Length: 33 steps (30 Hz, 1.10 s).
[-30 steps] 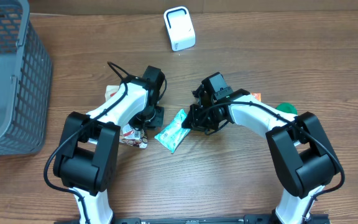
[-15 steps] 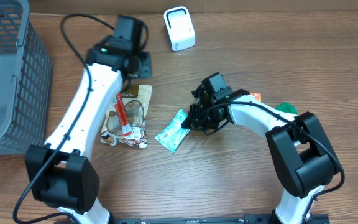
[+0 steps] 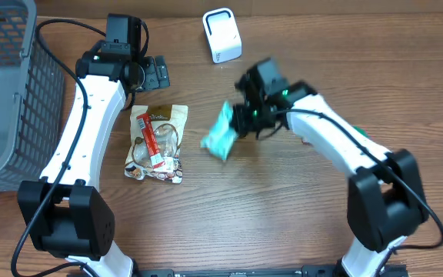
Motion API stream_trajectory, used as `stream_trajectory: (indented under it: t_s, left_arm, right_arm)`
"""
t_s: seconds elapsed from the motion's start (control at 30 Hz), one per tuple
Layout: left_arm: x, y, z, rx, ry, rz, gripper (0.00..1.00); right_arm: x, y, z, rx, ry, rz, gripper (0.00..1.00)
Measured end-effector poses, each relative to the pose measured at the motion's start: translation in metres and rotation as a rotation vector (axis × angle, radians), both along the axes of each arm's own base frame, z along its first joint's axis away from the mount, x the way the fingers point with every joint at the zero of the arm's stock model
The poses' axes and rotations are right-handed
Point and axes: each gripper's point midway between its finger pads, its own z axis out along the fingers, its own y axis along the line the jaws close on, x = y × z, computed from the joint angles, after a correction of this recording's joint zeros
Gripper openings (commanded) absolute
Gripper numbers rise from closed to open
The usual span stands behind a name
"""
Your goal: Scan the item barcode
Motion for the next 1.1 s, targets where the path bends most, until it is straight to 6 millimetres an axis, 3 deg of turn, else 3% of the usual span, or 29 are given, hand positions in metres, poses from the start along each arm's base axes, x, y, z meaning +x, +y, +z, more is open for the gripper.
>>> stream_trajectory:
  t_s: [0.17,0.43,0.57,0.77,0.9,1.1]
  left_arm:
    - [0.0,0.0,0.0,0.0,0.0,0.0,1.0]
    - [0.0,0.0,0.0,0.0,0.0,0.0,1.0]
    - [0.0,0.0,0.0,0.0,0.0,0.0,1.0]
    - [0.0,0.0,0.0,0.0,0.0,0.0,1.0]
    - [0.0,0.0,0.0,0.0,0.0,0.0,1.0]
    - [0.0,0.0,0.0,0.0,0.0,0.0,1.0]
  right_arm:
    - [0.068,-0.019,0.095,-0.18,-0.431,0.053,0.04]
    - [0.131,-0.03,0.164,-0.393,-0.895,0.12,0.04]
    - [0.152,-0.03,0.196,-0.457,-1.073,0.12,0.04]
    - [0.183,-0.025,0.204,-0.543,-1.228,0.113,0.04]
    - [0.206,-0.016,0.186,-0.569,-1.29,0.098,0.04]
    - [0.234,-0.008,0.144,-0.622,-1.344,0.087,0.04]
